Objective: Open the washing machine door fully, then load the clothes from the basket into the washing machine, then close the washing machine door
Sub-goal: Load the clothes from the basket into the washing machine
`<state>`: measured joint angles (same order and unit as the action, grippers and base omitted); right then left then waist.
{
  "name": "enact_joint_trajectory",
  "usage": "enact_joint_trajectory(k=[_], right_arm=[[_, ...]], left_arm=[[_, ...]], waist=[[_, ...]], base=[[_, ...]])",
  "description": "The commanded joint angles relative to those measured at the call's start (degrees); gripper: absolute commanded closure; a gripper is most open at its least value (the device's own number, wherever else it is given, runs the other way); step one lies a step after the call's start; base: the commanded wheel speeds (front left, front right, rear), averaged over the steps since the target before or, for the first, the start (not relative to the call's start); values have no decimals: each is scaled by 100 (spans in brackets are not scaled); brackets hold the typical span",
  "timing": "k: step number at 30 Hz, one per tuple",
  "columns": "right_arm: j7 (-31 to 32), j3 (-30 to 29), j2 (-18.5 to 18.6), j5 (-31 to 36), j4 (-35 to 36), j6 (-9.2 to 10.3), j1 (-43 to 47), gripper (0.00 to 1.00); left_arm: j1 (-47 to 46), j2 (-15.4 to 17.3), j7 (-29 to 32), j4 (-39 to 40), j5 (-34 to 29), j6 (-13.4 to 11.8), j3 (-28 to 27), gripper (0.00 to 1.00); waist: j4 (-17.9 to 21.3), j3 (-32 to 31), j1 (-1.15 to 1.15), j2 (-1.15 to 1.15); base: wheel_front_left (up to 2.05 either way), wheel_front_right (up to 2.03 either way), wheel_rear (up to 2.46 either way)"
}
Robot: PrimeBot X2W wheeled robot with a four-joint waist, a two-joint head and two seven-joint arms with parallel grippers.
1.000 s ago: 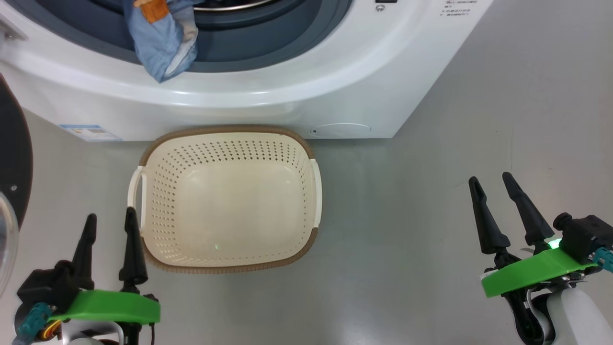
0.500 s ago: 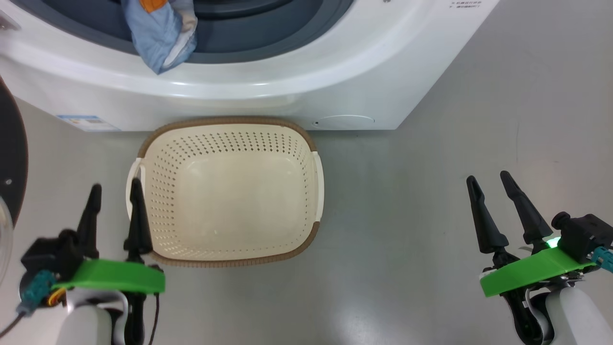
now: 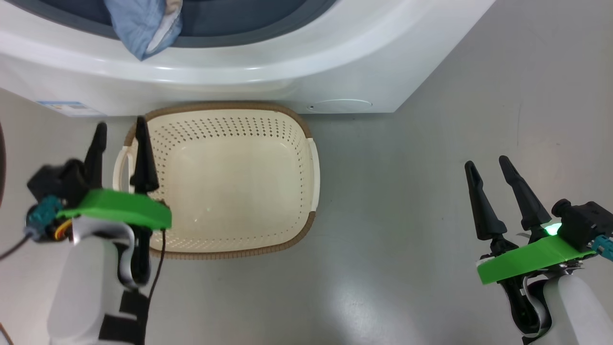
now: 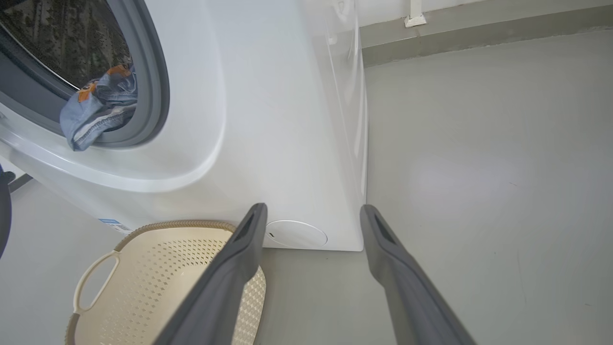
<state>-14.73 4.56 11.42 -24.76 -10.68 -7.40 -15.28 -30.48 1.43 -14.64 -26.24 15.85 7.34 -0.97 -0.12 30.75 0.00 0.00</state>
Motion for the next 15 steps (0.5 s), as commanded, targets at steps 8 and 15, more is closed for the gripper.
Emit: enact_joint_trajectory(k=[8, 15], right_arm=[[-27, 113, -23, 67, 161, -9, -71, 0], [-27, 134, -58, 65, 170, -9, -163, 0]], left_arm=[[-737, 278, -36, -433, 57, 13, 51, 0], [-1218, 377, -36, -780, 131, 13, 168, 0]], waist=[[62, 156, 0, 0], [124, 258, 0, 0]], base=[[0, 0, 0], [0, 0, 0]])
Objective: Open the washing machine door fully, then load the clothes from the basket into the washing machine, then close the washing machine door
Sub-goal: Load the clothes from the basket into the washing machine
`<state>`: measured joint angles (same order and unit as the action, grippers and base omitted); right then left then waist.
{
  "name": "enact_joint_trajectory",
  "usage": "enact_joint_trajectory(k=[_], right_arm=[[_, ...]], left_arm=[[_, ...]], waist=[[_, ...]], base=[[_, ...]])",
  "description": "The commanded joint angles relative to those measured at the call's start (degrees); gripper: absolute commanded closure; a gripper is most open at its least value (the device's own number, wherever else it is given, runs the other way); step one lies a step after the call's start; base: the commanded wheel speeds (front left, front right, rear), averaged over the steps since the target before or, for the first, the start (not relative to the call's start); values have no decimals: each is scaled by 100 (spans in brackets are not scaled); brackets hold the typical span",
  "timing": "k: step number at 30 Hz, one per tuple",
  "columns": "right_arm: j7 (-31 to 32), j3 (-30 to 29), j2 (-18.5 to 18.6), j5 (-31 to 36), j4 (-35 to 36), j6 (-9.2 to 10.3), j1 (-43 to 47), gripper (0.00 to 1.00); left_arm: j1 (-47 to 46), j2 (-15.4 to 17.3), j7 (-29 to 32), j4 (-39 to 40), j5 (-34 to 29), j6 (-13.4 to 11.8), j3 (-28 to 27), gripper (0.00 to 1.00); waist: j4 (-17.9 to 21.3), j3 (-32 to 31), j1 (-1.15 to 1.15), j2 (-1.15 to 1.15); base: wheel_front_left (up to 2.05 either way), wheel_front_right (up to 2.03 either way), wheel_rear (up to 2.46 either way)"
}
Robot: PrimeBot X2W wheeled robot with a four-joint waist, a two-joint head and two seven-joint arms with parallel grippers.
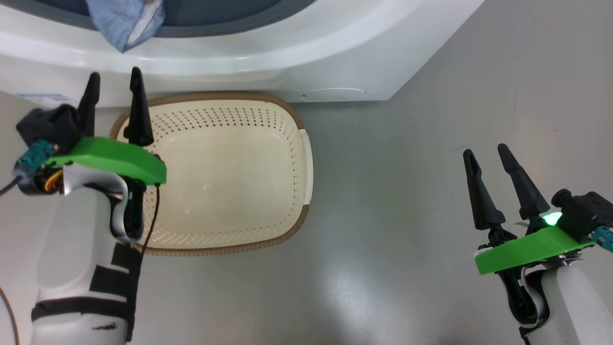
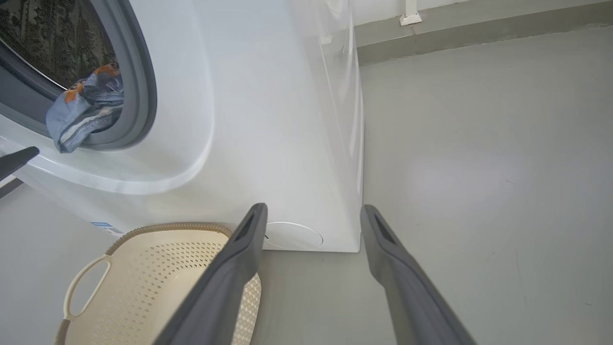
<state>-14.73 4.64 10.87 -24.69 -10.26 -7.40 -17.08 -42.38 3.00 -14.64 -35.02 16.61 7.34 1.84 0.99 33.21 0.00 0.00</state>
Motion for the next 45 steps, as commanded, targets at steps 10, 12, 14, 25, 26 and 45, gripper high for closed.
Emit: enact_joint_trajectory(k=[10, 12, 14, 25, 26, 45], right_arm=[[-27, 157, -49, 42, 123, -9, -85, 0], [-27, 163, -63, 39, 127, -9, -94, 0], [-27, 179, -75, 36, 132, -9, -93, 0], [-27, 216, -105, 28, 129, -9, -83, 0], [-27, 220, -107, 27, 129, -9, -82, 0], [-27, 201, -147, 34, 152, -9, -42, 0]], left_arm=[[-627, 353, -36, -460, 120, 14, -9, 0], [-720, 379, -36, -568, 124, 14, -19, 0], [-801, 408, -36, -664, 122, 14, -31, 0], [-1136, 544, -36, -1076, 128, 14, -37, 0], [-1148, 551, -36, -1105, 124, 14, -46, 0], [-1266, 519, -36, -1140, -53, 14, -166, 91]], waist=[[142, 99, 0, 0], [176, 106, 0, 0], [213, 104, 0, 0], [339, 105, 0, 0], [347, 101, 0, 0], [423, 89, 0, 0]], base=[[0, 0, 0], [0, 0, 0], [0, 0, 0], [0, 0, 0], [0, 0, 0], [0, 0, 0]])
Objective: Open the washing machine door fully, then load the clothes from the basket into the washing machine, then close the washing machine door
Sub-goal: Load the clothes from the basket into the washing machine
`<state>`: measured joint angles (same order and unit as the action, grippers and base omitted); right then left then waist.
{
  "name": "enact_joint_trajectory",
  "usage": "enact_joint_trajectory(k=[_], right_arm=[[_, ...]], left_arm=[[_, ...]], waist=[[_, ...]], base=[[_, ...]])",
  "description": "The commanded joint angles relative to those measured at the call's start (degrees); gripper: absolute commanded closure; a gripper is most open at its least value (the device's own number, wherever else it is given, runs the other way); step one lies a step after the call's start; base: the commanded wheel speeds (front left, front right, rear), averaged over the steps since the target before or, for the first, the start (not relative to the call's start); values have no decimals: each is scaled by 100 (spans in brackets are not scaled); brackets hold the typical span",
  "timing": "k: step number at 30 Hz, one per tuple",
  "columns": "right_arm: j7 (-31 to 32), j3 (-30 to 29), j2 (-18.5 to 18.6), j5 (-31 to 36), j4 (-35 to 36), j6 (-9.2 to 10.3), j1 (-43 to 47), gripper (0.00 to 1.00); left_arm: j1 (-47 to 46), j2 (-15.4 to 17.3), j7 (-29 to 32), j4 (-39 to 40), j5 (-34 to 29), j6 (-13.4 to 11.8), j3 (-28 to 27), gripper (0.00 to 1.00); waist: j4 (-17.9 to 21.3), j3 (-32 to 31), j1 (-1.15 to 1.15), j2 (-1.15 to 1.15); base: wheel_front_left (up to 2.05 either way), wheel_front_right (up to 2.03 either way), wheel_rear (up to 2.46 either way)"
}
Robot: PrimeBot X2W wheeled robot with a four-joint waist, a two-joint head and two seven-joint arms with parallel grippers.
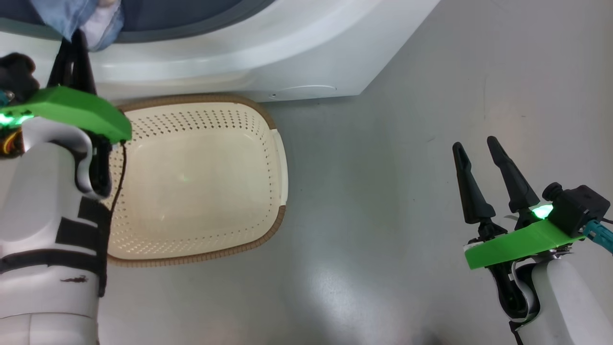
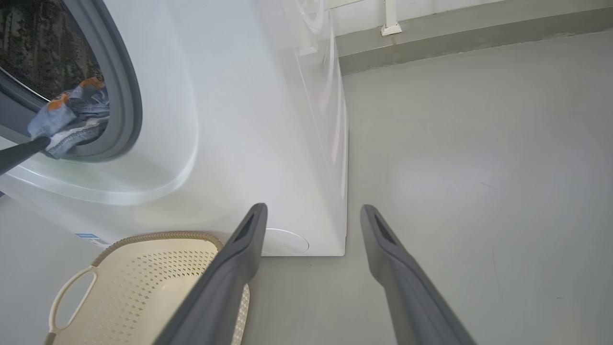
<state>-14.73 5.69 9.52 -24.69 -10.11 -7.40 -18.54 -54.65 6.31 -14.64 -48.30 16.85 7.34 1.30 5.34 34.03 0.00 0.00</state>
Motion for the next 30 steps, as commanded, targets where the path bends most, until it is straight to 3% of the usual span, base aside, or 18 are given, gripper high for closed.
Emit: enact_joint_trajectory(k=[1, 3, 9, 18, 30], right_arm=[[-27, 93, -25, 33, 136, -9, 103, 0], [-27, 98, -55, 33, 134, -9, 93, 0], [-27, 149, -131, 21, 136, -9, 23, 0], [-27, 142, -259, -20, 113, -9, -14, 0], [-27, 283, -445, -90, 73, -9, -104, 0]], left_arm=[[-19, 158, -36, 268, -96, 14, -81, 94], [10, 107, -36, 428, -139, 14, 3, 100], [-130, 84, -36, 700, -201, 14, 288, 100], [-868, 223, -36, 285, -231, 14, 753, 100], [-2459, 483, 193, -1645, -340, 0, 1235, 100]], waist=[[-20, 10, 0, 0], [-29, 23, 0, 0], [2, 82, 0, 0], [149, 159, 0, 0], [560, 236, 0, 0]], base=[[0, 0, 0], [0, 0, 0], [0, 0, 0], [0, 0, 0], [0, 0, 0]])
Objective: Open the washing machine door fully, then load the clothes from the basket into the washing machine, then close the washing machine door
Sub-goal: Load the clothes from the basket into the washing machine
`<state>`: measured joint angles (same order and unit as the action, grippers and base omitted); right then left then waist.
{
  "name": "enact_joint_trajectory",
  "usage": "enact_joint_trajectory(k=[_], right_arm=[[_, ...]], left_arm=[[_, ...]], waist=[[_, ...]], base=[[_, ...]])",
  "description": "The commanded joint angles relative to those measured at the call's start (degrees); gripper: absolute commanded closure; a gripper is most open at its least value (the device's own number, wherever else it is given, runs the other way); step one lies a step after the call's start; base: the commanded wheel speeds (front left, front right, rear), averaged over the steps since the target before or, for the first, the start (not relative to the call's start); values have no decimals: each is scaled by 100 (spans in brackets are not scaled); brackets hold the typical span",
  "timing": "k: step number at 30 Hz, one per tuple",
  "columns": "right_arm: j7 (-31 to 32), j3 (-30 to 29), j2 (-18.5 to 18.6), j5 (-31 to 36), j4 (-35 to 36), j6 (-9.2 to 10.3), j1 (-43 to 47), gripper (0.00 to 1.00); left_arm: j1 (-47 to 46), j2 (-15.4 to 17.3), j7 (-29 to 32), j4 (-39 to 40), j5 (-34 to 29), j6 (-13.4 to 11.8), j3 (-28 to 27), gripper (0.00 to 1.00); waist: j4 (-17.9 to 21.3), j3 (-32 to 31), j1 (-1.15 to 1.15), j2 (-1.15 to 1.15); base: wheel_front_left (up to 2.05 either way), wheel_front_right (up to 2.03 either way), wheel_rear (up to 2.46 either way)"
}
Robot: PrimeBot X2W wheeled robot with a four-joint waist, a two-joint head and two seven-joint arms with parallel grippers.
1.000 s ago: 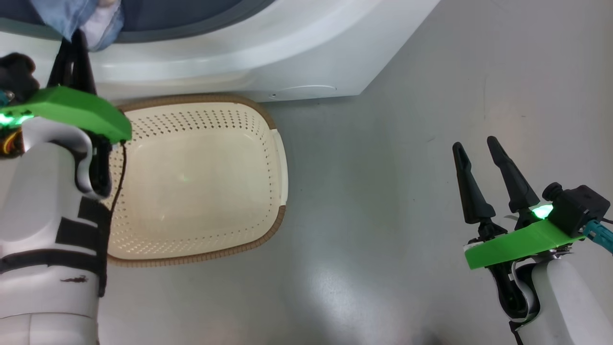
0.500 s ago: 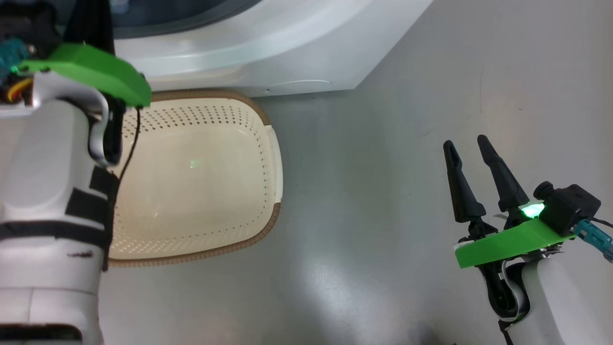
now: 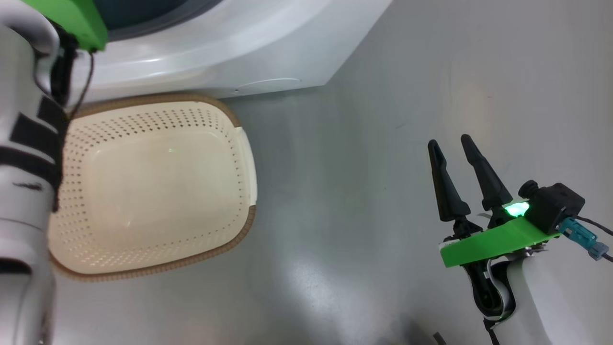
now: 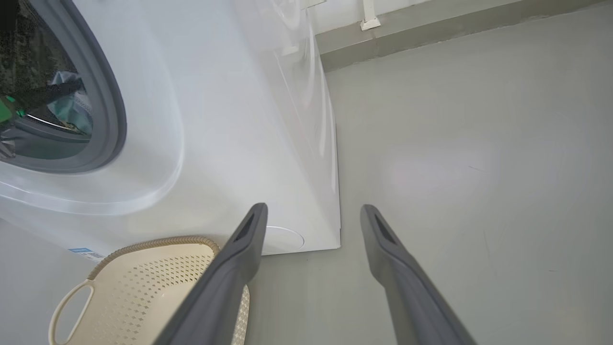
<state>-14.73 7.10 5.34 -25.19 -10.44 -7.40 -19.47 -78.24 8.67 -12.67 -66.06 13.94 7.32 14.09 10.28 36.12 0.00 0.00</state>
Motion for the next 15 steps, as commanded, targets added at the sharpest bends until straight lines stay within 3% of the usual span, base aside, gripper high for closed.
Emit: enact_joint_trajectory(k=[1, 9, 15], right_arm=[[-27, 145, -39, -46, 102, -9, -19, 0], [-27, 158, -131, -73, 91, -9, -60, 0], [-27, 191, -177, -81, 71, -9, -46, 0]], left_arm=[[-212, 276, -10, 25, -75, -20, -22, 100], [-532, 409, -227, 80, -130, -372, -89, 100], [-383, 395, -169, -441, -136, -294, 0, 97]], waist=[[106, 31, 0, 0], [322, 93, 0, 0], [384, 103, 0, 0]], base=[[0, 0, 0], [0, 0, 0], [0, 0, 0]])
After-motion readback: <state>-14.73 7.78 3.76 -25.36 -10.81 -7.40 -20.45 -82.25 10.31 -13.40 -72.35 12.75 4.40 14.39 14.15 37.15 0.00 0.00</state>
